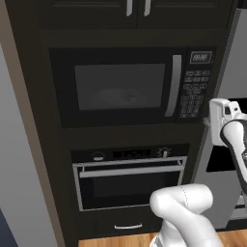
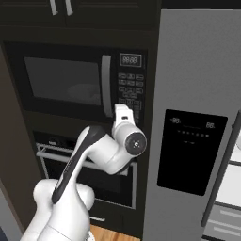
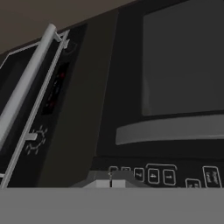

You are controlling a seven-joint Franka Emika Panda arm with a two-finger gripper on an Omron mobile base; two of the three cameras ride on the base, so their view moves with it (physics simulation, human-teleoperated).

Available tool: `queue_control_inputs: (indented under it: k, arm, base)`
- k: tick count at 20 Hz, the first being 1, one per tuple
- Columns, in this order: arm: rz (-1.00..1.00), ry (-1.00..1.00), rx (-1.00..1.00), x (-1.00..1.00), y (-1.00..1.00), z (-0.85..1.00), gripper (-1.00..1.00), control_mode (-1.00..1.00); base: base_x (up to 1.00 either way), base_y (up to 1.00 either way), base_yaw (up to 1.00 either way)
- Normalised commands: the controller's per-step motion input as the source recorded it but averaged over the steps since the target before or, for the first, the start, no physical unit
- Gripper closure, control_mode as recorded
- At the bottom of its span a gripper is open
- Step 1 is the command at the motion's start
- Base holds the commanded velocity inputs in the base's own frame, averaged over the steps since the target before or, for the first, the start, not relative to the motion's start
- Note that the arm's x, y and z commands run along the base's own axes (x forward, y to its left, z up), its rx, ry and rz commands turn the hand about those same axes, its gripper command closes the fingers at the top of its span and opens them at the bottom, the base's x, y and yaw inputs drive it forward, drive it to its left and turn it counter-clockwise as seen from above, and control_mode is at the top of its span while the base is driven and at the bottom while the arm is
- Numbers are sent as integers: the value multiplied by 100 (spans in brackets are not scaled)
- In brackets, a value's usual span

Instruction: Transport the chicken drumstick from the fridge to the microwave and turn on the microwave.

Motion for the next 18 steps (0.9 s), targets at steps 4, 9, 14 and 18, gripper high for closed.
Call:
queue_control_inputs:
  k: [4,9,14,18]
  arm:
    - [0,0,0,28,-8,-5,100,-100]
    - [0,0,0,23,-13,-6,100,-100]
    - [0,0,0,20,-9,-11,100,-100]
    - [0,-1,0,17,-3,-13,100,-100]
  base:
    - [0,0,0]
    - [0,0,0]
    - [0,0,0]
    - [0,0,0]
